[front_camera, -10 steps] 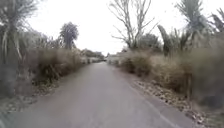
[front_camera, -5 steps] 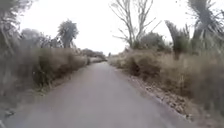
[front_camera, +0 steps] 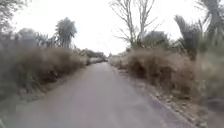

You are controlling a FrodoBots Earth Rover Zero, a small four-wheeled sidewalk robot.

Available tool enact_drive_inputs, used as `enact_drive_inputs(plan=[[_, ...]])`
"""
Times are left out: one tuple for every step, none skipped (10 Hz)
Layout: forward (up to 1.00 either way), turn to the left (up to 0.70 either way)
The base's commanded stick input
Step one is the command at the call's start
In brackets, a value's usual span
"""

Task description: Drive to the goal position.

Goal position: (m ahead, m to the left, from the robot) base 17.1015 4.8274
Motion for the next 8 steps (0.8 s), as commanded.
enact_drive_inputs(plan=[[1.00, 0.00], [1.00, 0.00], [1.00, 0.00], [1.00, 0.00], [1.00, 0.00], [1.00, 0.00], [1.00, 0.00], [1.00, 0.00]])
